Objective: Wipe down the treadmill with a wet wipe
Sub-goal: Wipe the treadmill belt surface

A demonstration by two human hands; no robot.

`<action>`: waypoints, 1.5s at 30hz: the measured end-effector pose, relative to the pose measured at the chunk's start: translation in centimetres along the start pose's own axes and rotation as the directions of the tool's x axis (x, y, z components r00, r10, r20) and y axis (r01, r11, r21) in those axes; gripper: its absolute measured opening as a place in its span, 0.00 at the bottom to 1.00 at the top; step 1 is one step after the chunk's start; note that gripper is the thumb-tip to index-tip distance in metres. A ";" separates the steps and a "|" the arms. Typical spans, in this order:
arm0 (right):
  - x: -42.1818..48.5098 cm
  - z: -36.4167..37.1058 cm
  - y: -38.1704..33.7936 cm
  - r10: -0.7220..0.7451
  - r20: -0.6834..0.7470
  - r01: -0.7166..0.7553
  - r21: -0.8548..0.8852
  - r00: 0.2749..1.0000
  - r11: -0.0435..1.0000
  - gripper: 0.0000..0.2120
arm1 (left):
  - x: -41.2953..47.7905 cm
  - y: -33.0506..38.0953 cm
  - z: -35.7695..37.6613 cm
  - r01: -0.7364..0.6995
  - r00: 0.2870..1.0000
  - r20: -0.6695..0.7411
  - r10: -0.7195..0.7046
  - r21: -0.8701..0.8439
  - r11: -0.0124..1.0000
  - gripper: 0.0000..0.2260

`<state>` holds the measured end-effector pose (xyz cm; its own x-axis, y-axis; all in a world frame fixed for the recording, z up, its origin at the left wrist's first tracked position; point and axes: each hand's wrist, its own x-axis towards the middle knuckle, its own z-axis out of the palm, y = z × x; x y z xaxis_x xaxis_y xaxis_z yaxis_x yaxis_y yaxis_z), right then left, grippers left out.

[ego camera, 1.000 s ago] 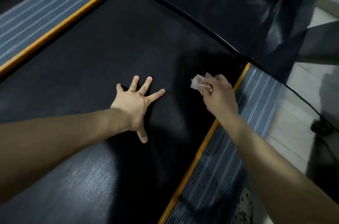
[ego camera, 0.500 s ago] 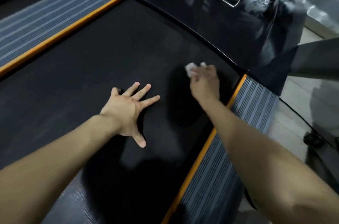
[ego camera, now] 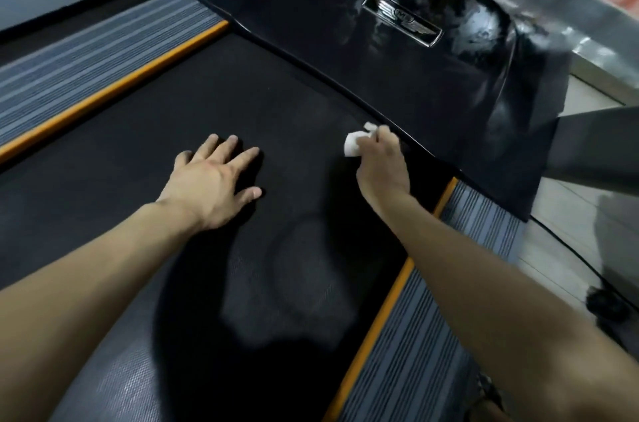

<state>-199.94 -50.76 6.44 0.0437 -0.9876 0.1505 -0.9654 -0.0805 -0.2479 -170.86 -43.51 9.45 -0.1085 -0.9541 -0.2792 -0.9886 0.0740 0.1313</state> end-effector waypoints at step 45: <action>7.8 6.9 -24.3 -0.555 0.140 0.514 0.247 0.820 0.822 0.19 | 0.1 -11.5 0.7 0.230 0.950 -0.224 -0.218 0.026 0.973 0.51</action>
<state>-174.33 -57.40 7.06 0.6077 -0.7840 0.1267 -0.7071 -0.6068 -0.3630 -159.61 -44.25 7.28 0.1361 -0.9874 -0.0809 -0.9895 -0.1395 0.0385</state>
